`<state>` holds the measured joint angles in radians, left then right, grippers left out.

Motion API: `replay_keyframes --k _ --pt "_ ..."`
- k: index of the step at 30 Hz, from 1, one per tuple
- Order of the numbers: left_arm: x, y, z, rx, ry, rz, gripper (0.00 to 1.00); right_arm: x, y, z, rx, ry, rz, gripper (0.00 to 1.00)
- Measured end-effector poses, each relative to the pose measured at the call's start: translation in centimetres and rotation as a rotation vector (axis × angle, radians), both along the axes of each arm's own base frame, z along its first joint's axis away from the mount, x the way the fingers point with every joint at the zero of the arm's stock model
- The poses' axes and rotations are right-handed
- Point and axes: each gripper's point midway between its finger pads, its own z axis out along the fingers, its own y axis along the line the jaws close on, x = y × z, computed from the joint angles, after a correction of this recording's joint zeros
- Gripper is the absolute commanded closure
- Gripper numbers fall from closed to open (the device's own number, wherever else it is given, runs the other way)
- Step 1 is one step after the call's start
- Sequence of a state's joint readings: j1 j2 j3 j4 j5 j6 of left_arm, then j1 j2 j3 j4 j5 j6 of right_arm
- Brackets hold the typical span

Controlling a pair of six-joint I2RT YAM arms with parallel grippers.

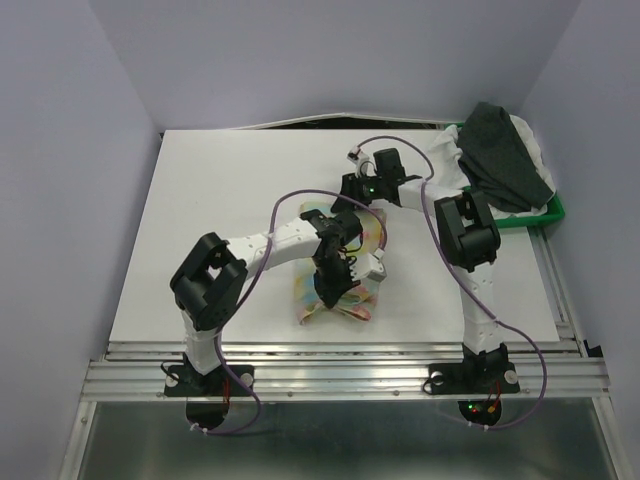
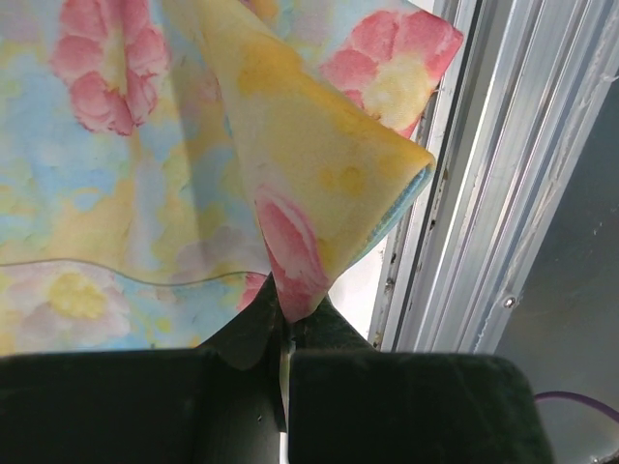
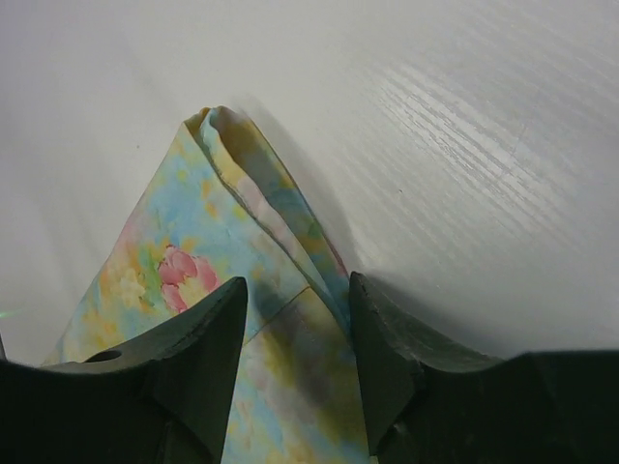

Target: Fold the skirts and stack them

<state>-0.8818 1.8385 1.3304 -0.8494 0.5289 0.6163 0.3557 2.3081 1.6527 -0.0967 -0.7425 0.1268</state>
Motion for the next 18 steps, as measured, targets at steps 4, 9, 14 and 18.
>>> replay_keyframes --k 4,9,14,18 --pt "1.2 -0.3 1.5 0.005 -0.056 0.006 1.00 -1.2 0.2 -0.2 0.024 0.001 0.042 0.54" --pt "3.7 -1.3 4.1 -0.014 -0.164 0.010 1.00 -4.4 1.2 -0.4 0.054 0.043 0.111 0.57" --pt "5.7 -1.6 6.0 -0.013 -0.266 0.003 1.00 -7.8 2.4 -0.9 0.074 0.097 0.180 0.59" --pt "7.2 -1.7 6.9 -0.010 -0.340 -0.016 1.00 -10.5 2.9 -1.1 0.090 0.146 0.219 0.59"
